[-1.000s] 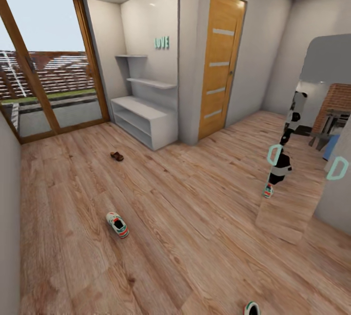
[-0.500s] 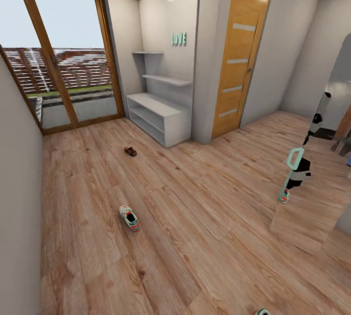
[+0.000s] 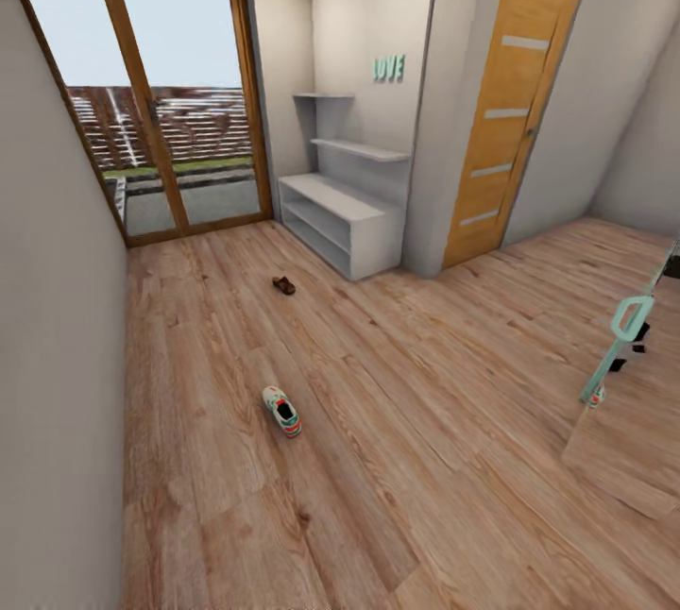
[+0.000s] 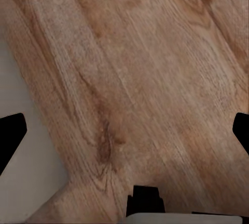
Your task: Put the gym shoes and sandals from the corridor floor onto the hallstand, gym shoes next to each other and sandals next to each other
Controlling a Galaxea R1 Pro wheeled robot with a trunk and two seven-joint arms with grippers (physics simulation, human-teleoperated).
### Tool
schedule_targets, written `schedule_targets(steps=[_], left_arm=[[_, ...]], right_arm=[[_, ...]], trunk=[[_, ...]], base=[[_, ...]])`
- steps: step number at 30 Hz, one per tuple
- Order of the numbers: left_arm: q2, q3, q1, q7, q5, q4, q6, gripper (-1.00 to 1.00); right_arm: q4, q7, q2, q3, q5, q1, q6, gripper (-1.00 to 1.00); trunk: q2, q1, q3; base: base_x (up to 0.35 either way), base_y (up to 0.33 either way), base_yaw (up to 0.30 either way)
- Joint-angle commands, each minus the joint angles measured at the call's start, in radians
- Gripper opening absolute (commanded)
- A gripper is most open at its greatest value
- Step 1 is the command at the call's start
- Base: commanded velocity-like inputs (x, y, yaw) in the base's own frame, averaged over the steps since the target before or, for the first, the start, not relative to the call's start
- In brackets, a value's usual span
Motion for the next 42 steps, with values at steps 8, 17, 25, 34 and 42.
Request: schedule_targets(steps=[8, 17, 25, 34, 42], left_arm=[[0.000, 0.001, -0.001, -0.001, 0.002, 0.001, -0.003, 1.00], [-0.002, -0.001, -0.001, -0.001, 0.001, 0.001, -0.003, 1.00], [-0.004, -0.006, -0.002, -0.001, 0.001, -0.007, -0.003, 1.00], [-0.005, -0.010, -0.002, -0.001, -0.001, -0.012, -0.003, 1.00], [-0.008, -0.011, -0.002, -0.001, -0.001, -0.013, -0.003, 1.00]], right_arm=[[0.000, 0.000, 0.000, 0.000, 0.000, 0.000, -0.003, 1.00], [0.000, 0.000, 0.000, -0.001, 0.001, 0.000, -0.004, 1.00], [-0.001, 0.000, -0.001, -0.001, 0.000, 0.000, -0.004, 1.00], [-0.001, 0.001, -0.001, 0.002, 0.004, 0.000, -0.006, 1.00], [-0.002, 0.005, -0.001, 0.009, 0.006, 0.000, -0.006, 1.00]], trunk=[[0.000, 0.000, -0.009], [0.000, 0.000, -0.019], [0.000, 0.000, -0.027], [0.000, 0.000, -0.029], [0.000, 0.000, -0.029]], base=[[0.000, 0.062, 0.200], [0.000, 0.008, 0.200], [0.000, 0.000, 0.171], [0.000, 0.000, 0.040], [0.020, 0.000, 0.002]])
